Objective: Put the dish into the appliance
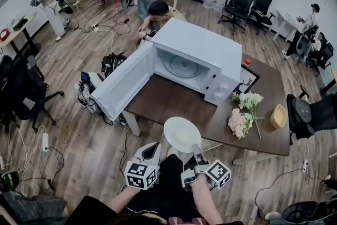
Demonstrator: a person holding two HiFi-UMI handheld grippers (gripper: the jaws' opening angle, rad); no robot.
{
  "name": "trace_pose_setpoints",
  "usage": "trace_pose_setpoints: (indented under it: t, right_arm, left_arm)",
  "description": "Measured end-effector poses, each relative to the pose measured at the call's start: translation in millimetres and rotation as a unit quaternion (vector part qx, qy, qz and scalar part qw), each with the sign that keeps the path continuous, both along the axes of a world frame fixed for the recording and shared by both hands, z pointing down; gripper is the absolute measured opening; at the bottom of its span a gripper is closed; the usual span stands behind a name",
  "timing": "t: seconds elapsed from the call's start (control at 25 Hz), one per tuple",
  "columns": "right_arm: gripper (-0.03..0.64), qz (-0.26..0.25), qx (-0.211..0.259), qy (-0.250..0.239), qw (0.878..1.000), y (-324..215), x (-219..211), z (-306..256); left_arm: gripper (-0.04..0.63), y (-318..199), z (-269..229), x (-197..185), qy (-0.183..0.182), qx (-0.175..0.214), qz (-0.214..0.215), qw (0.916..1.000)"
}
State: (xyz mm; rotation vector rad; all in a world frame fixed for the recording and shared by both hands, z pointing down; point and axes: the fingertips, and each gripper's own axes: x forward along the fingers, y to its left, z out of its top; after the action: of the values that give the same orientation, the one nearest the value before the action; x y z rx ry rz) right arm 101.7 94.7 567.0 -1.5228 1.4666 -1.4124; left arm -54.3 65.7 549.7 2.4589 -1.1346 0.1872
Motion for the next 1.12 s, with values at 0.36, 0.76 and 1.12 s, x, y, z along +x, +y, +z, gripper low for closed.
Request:
trace_pose_setpoints:
  t: [0.36,0.76,1.12]
  right_arm:
    - [0.043,-0.045,-0.015,-0.025,0.999,-82.4,12.0,11.1]
    - [0.041,-0.068,-0.014,-0.030,0.997,-168.2,30.1,2.0]
    - [0.042,-0.083,-0.017,-0.035,0.996,-218.4,50.7,2.7]
  left_arm:
    - [0.009,-75.3,9.2,15.6,-0.002,-0.017,-0.047,0.9988]
    - [0.009,-157.9,-0.9,38.2,-0.006,-0.016,-0.070,0.9974]
    - [0.009,-206.6,-0.1,63.8,-0.015,-0.015,-0.094,0.9953]
